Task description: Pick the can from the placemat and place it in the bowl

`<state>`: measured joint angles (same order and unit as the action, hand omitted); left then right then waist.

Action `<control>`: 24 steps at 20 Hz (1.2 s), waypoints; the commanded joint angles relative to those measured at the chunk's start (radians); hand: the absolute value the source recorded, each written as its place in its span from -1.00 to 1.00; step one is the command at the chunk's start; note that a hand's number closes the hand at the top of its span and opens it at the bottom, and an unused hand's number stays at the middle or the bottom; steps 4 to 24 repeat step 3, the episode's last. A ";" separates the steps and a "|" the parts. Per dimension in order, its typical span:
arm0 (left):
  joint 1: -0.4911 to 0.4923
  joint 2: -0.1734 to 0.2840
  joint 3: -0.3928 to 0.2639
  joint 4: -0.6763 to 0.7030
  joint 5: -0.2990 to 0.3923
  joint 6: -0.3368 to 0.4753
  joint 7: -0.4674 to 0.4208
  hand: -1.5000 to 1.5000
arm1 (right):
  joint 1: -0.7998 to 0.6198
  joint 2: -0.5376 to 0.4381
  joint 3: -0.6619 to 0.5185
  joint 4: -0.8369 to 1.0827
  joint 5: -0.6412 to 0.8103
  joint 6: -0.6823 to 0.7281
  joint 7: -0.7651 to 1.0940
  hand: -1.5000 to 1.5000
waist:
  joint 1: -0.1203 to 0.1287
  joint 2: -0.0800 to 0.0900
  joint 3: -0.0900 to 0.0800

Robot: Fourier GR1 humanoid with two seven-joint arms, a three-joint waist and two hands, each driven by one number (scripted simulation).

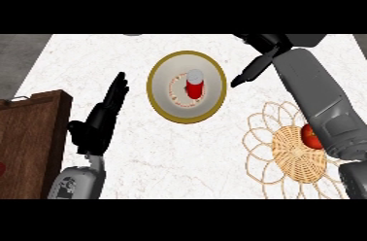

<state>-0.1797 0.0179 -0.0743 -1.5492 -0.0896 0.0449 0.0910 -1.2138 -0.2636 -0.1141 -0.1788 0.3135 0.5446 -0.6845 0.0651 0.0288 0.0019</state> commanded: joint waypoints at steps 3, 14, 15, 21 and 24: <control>-0.011 -0.012 0.002 -0.016 0.010 0.005 0.014 0.00 | 0.048 -0.044 0.020 -0.013 0.008 0.174 -0.143 -1.00 | -0.001 0.000 0.001; -0.011 -0.012 0.002 -0.016 0.010 0.005 0.014 0.00 | 0.048 -0.044 0.020 -0.013 0.008 0.174 -0.143 -1.00 | -0.001 0.000 0.001; -0.011 -0.012 0.002 -0.016 0.010 0.005 0.014 0.00 | 0.048 -0.044 0.020 -0.013 0.008 0.174 -0.143 -1.00 | -0.001 0.000 0.001; -0.011 -0.012 0.002 -0.016 0.010 0.005 0.014 0.00 | 0.048 -0.044 0.020 -0.013 0.008 0.174 -0.143 -1.00 | -0.001 0.000 0.001; -0.011 -0.012 0.002 -0.016 0.010 0.005 0.014 0.00 | 0.048 -0.044 0.020 -0.013 0.008 0.174 -0.143 -1.00 | -0.001 0.000 0.001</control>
